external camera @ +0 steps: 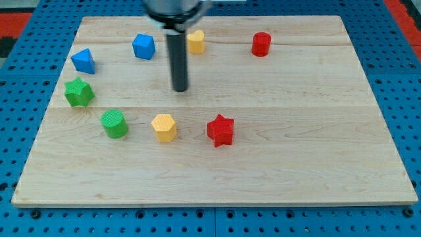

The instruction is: Move the green star with the green circle towards the top left of the board

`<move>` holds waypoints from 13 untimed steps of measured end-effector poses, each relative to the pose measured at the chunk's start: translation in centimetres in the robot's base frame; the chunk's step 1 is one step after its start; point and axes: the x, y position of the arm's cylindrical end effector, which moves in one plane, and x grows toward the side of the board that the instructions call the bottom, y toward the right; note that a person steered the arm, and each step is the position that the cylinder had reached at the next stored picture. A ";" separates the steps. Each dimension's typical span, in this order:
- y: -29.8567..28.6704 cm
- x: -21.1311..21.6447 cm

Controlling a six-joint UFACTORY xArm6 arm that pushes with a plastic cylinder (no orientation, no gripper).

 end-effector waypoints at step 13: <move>-21.0 5.6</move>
